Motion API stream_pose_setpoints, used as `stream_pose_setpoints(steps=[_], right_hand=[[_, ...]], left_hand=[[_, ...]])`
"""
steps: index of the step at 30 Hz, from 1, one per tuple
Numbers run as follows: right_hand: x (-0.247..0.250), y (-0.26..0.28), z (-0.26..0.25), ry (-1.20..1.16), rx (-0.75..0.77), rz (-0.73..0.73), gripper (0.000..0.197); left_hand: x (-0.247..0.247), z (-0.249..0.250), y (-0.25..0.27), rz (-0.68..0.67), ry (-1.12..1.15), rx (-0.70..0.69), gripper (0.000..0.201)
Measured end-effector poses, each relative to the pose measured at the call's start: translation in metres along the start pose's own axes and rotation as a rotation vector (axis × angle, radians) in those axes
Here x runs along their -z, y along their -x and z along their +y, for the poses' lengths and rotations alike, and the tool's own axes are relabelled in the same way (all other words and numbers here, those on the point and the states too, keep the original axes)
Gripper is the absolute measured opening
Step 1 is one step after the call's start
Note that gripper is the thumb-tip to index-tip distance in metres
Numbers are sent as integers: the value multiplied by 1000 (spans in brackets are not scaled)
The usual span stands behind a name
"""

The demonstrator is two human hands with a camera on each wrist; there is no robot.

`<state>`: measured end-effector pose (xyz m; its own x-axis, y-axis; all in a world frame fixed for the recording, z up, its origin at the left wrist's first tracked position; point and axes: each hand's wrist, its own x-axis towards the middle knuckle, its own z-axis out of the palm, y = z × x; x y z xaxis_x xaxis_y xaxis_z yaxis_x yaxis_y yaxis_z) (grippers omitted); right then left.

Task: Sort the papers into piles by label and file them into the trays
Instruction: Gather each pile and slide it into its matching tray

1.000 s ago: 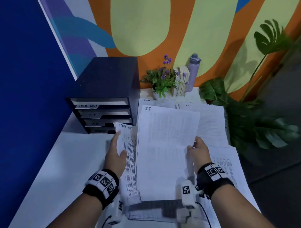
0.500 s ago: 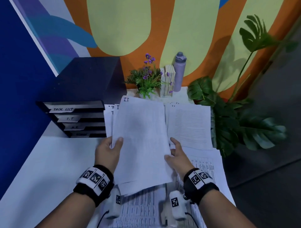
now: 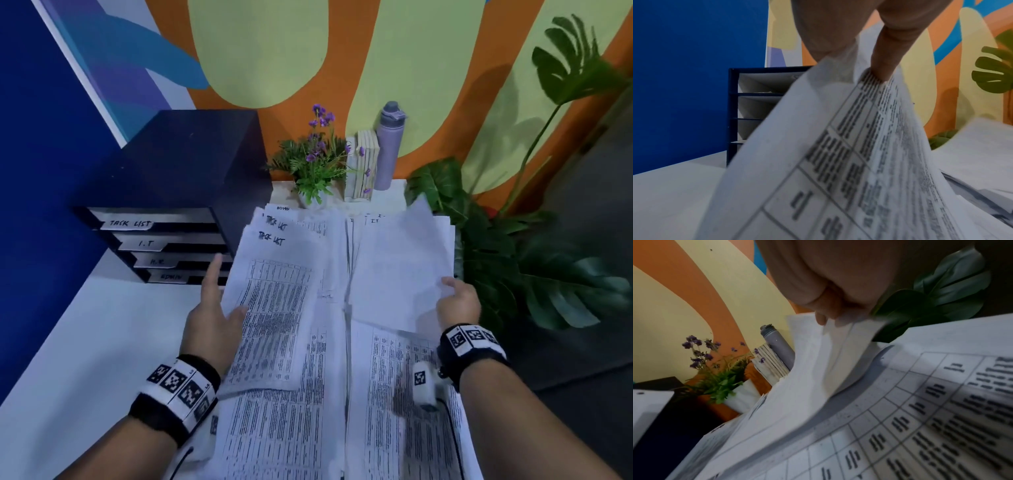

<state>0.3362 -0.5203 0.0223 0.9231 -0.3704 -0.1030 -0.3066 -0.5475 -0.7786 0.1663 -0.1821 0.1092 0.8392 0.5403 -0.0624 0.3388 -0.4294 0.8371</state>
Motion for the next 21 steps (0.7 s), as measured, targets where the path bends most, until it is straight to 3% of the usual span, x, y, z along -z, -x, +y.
stream_pose_setpoints(steps=[4, 6, 9, 13, 15, 18, 21], right_hand=[[-8, 9, -11, 176, 79, -72, 51], [-18, 29, -25, -40, 154, -223, 45], [-35, 79, -47, -460, 45, -575, 50], [-66, 128, -52, -536, -76, -823, 69], [-77, 144, -48, -460, -79, -786, 69], [-83, 159, -39, -180, -10, -576, 57], [-87, 177, -26, -17, 38, -525, 58]], left_hand=[[5, 2, -2, 25, 38, -27, 58], [6, 2, -4, 58, 84, -47, 39], [6, -4, -6, 63, 186, -14, 22], [5, -24, -8, 10, 239, 67, 16], [3, -39, -12, -13, 146, 112, 25], [-3, -68, -15, -169, -145, 188, 47], [-13, -103, -14, -360, -284, 284, 35]])
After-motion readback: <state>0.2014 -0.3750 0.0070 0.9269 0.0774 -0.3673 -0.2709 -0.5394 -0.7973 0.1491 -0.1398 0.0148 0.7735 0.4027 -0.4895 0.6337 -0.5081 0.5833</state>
